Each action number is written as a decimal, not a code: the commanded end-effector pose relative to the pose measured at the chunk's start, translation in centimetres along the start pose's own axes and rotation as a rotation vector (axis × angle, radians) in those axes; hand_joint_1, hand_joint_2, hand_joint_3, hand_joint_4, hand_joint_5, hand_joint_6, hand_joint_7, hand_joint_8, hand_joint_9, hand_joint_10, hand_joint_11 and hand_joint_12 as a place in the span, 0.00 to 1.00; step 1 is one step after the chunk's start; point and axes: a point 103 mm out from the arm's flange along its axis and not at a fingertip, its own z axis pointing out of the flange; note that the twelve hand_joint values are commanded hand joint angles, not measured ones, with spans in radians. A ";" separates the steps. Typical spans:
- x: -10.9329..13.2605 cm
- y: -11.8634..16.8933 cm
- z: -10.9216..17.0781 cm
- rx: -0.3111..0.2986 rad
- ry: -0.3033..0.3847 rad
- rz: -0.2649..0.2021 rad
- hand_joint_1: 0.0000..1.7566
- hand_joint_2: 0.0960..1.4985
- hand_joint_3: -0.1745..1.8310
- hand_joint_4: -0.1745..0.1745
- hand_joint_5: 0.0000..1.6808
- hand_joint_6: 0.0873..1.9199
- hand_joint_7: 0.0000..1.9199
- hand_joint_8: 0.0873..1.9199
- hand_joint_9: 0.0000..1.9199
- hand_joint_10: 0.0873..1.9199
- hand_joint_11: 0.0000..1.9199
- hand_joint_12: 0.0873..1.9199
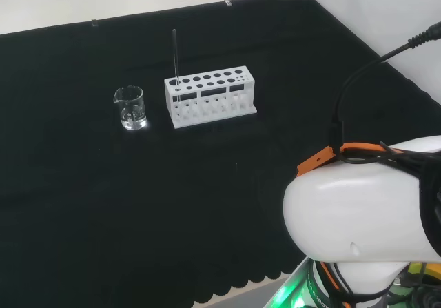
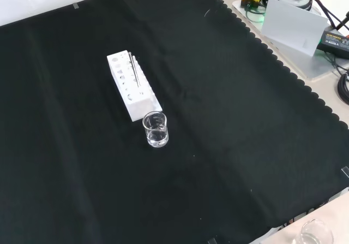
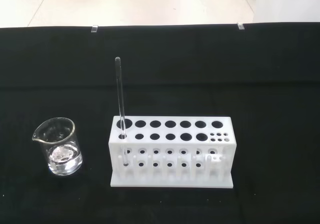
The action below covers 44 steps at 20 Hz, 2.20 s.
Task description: Take the glass rod from the white test tube rack.
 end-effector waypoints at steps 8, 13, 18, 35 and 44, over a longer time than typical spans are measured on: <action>-3.6 -11.6 -7.8 0.038 -0.088 0.093 0.27 0.80 0.02 0.20 0.02 0.00 0.00 0.17 0.00 0.28 0.00 0.51; -3.5 -11.4 -7.6 0.047 -0.092 0.087 0.27 0.80 0.02 0.20 0.02 0.00 0.00 0.17 0.00 0.28 0.00 0.51; -3.7 -11.2 -7.3 0.052 -0.084 0.087 0.27 0.81 0.02 0.20 0.02 0.00 0.00 0.17 0.00 0.28 0.00 0.51; -1.7 -7.8 -6.1 0.066 -0.036 0.030 0.27 0.82 0.00 0.19 0.04 0.00 0.00 0.25 0.00 0.37 0.00 0.66; 0.1 -2.5 -4.9 0.078 -0.054 0.014 0.27 0.82 0.00 0.19 0.05 0.00 0.00 0.30 0.00 0.39 0.00 0.67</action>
